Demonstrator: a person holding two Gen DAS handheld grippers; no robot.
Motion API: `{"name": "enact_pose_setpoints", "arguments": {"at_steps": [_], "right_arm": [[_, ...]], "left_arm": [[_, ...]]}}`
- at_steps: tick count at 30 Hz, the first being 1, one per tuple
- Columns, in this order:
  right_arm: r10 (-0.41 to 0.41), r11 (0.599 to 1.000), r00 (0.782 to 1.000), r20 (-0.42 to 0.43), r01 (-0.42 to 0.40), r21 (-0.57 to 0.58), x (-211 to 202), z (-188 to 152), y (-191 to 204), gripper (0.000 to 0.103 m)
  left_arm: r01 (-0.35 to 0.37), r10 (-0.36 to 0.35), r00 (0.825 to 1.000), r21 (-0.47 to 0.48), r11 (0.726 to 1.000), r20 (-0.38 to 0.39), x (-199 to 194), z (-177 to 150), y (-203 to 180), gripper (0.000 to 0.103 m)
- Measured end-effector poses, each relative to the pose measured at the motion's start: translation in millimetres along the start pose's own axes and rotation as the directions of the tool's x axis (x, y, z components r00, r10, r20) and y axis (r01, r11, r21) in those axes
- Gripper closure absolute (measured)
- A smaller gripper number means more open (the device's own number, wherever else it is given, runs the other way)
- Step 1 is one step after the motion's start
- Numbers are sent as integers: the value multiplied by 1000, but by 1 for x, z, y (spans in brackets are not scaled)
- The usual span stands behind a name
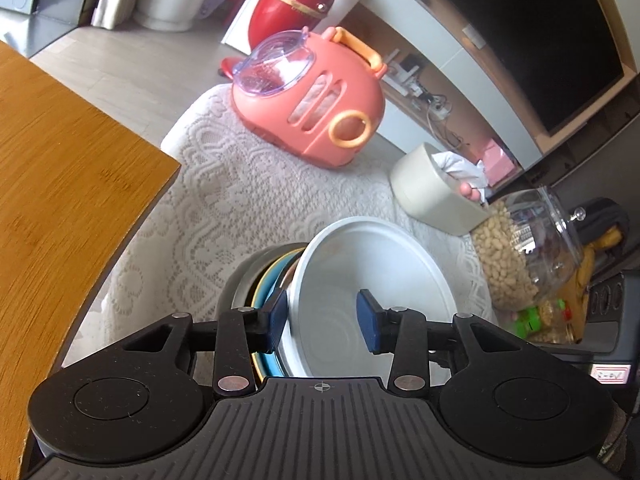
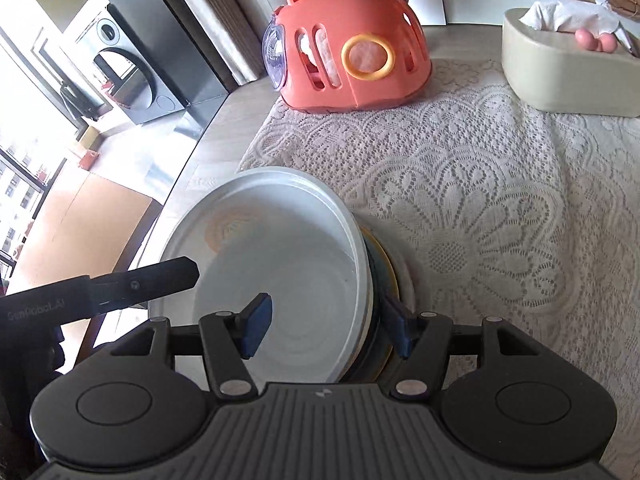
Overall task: Organize plates and bowls
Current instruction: 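Lower the bowl stack onto the steel bowl and open the right tool, then move both tools to the rim of the red-and-white foil tray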
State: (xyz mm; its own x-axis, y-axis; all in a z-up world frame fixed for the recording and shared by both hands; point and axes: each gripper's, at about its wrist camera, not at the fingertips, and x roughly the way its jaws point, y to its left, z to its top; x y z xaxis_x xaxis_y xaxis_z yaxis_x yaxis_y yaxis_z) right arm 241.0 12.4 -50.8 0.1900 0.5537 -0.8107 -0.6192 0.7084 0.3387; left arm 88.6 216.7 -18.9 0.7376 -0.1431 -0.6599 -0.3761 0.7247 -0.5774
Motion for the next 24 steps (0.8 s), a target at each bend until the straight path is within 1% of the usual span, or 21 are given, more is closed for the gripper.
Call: {"name": "enact_pose_setpoints", "arguments": {"at_steps": [5,7,9,12,14,16,17,18,19,20,21,22,23,24], "right_arm": [[27,1000,1000,9,-27,9,-1,1,-5,42],[21,1000,1000,15,-21,17,-1,1,-7,42],[34,999,999,22,-35,28,-2,2,-9,42],[52,998,997,50,-53,27,-10,1,-11,42],[40,999,994,99,-42,12,-25,0,-15,42],[2,1000,986,166,-2,0,-43,-4,-26,42],[-25,1000,980,198,26,-3,-52,-8,-33,42],[-58,998,971,231,60,-3,-62,-12,-43,42],[-99,995,960,262,103,-1,-73,-17,-55,42],[-148,988,944,296,153,5,-83,-22,-68,42],[-201,978,923,329,207,18,-93,-29,-81,42],[-259,964,898,357,261,41,-103,-36,-98,42],[-316,948,872,373,310,77,-113,-44,-116,42],[-368,929,850,377,347,124,-123,-52,-136,42]], "left_arm": [[64,-63,998,-27,998,30,-5,2,2,61],[71,-69,997,-38,997,39,-5,2,3,61],[64,-61,997,-53,997,55,-6,2,5,62],[-1,7,992,-43,999,128,-17,2,-2,63],[-31,35,979,-23,999,200,-28,3,-13,63],[-35,32,963,5,999,268,-38,3,-28,63],[-29,19,958,29,999,287,-39,3,-38,62],[-19,1,957,60,998,291,-35,3,-49,62],[-8,-18,961,93,996,275,-28,3,-62,62],[3,-33,970,122,993,241,-17,2,-76,62],[19,-48,981,150,989,189,0,0,-92,62],[36,-60,988,169,985,142,14,-3,-105,62],[57,-73,994,191,980,79,34,-10,-121,62],[76,-83,996,213,974,25,52,-17,-137,62]]}}
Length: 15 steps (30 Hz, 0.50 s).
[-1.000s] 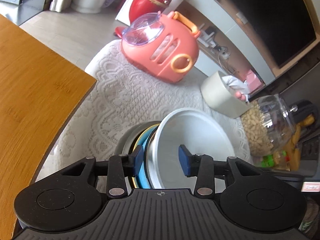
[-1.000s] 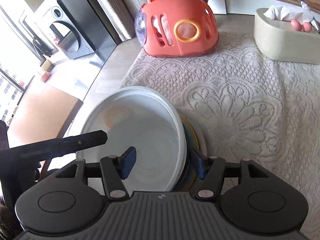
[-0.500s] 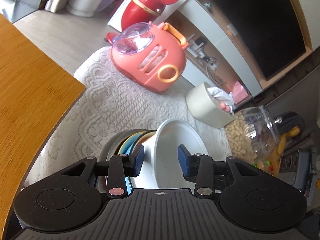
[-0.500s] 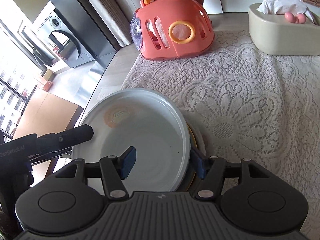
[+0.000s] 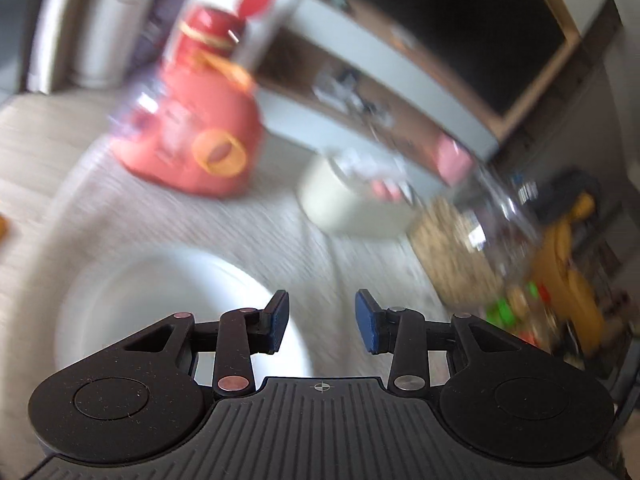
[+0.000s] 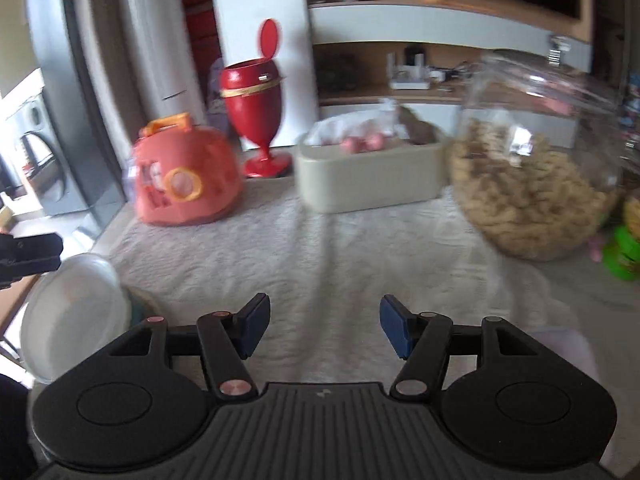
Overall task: Organize plates and bowls
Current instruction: 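Move both tools to the rim of the red-and-white foil tray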
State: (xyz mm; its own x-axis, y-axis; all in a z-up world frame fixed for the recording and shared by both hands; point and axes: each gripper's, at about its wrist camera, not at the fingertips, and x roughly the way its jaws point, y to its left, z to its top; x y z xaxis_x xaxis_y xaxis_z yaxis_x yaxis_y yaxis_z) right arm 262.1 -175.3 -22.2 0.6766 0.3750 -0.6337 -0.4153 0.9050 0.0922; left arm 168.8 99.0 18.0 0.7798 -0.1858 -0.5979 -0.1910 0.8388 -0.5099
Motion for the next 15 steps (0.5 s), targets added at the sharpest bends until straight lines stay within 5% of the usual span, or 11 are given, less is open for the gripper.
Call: {"name": "enact_pose_setpoints", "arguments": {"at_steps": [3,8,11,15], "right_arm": [[-131,982,991,-8,131,139,-12,-17,-70,42],[-245,908,968,-56,249,337,-23,-59,-168,42],[-278,872,957,-78,286,398,-20,-81,-202,42],[-263,833,960,-100,278,478,-12,-101,-234,42]], "left_arm": [[70,-58,986,73,995,-154,61,-20,-49,63],[227,-195,903,42,973,-383,149,-63,-117,63],[264,-226,862,21,964,-454,185,-84,-146,63],[269,-216,830,31,963,-515,213,-106,-174,63]]}}
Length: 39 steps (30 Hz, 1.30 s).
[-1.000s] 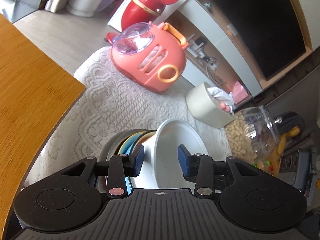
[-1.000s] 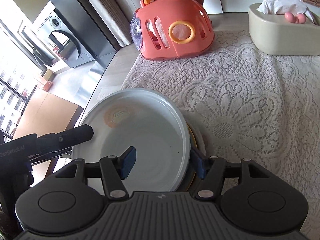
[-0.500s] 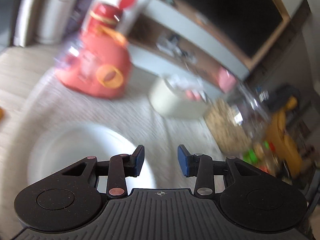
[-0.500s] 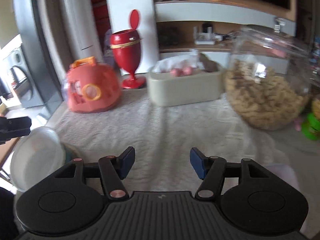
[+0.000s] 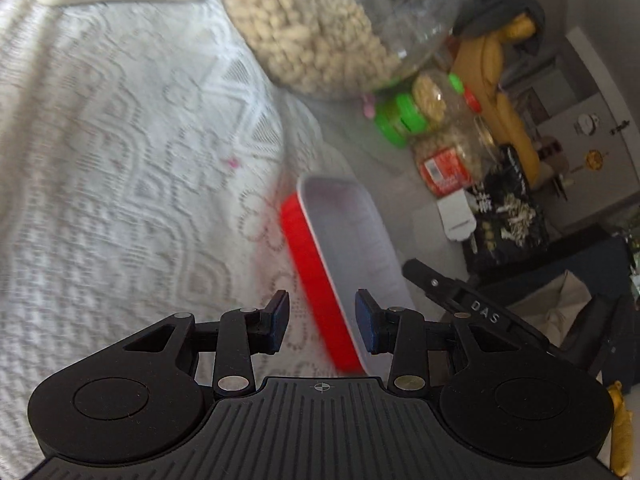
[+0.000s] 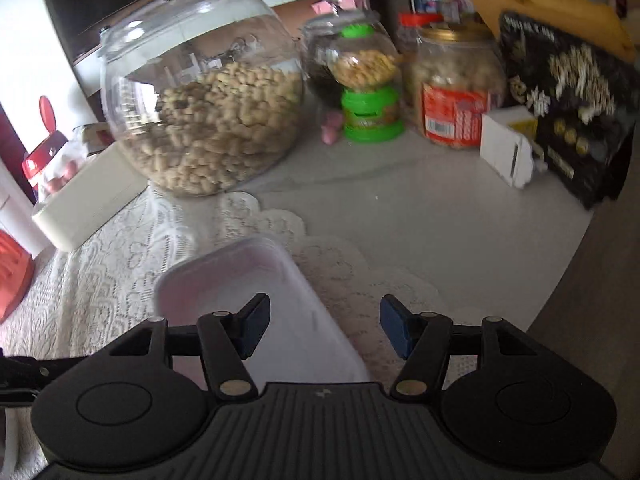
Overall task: Organize plates and bowls
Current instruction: 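Move both tools to the rim of the red-and-white foil tray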
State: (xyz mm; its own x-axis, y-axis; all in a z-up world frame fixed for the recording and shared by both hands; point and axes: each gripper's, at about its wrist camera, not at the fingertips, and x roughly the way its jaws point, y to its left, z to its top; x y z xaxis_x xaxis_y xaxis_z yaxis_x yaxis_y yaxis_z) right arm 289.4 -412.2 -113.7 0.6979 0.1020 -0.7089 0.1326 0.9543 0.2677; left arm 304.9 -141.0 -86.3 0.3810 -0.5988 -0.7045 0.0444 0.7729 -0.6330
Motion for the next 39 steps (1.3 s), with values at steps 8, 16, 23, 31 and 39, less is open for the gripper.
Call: {"name": "enact_pose_setpoints", "arguments": {"at_steps": [8,16,23,31,39], "right_arm": [[225,969,964,-139,-207,131,27,-11,-12,46],[335,942,926,-175,-330,57,15,-33,51,48],[388,909,881,-272,-414,-45,23,-56,123,47],[412,857,836,-362,-491,-158,4,-98,165,43],[203,932,962,-184,-247,-266,5,-93,175,43]], "left_arm": [[-34,36,999,55,998,-34,25,-2,-8,62],[-174,159,977,97,980,144,-36,-8,15,65],[-238,235,966,21,971,110,-92,-37,71,65],[-223,231,970,-109,969,68,-125,-66,123,68],[-391,391,917,-23,920,72,-103,-51,108,73]]}}
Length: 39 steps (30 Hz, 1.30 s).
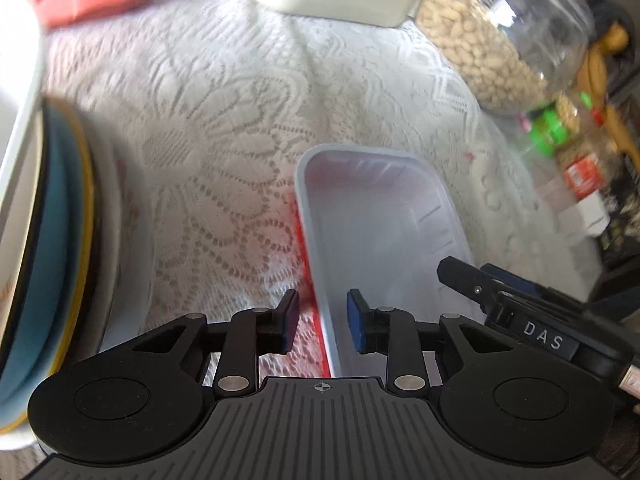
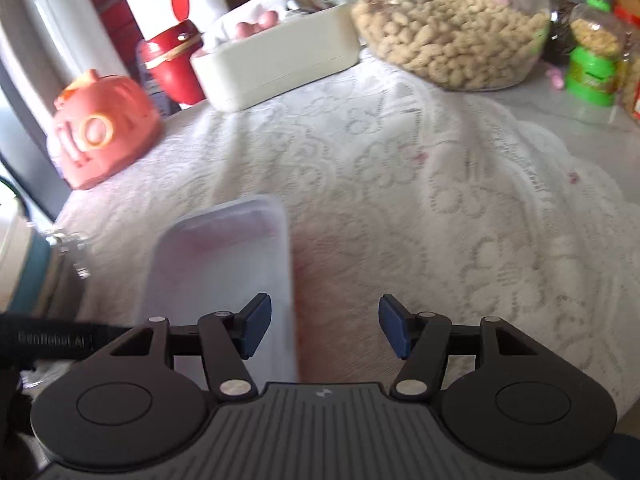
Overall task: Organize plates and bowls
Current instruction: 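Close both tools on the foil tray rim and lift it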
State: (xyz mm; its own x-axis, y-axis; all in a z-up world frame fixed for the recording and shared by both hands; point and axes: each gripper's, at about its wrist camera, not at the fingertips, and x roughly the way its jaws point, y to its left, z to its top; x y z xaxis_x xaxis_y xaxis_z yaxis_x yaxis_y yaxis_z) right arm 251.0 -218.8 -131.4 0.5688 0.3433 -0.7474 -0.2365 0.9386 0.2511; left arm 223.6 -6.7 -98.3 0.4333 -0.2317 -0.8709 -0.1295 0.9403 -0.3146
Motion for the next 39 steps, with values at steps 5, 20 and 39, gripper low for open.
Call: {"name": "enact_pose_setpoints", "arguments": {"at_steps": [5,20,39], "right_arm": [[43,998,999,22,-44,38,2,-7,-8,42],[130,985,991,42,-134,111,1,-9,-16,42],[229,972,962,-148,-234,-19,-25,-42,30,62]], "left_arm": [[-59,58,998,96,994,11,3,-2,-16,73],[-151,145,989,213,965,41,12,-13,-40,68],[0,7,996,79,997,-90,-32,-56,9,79]]}}
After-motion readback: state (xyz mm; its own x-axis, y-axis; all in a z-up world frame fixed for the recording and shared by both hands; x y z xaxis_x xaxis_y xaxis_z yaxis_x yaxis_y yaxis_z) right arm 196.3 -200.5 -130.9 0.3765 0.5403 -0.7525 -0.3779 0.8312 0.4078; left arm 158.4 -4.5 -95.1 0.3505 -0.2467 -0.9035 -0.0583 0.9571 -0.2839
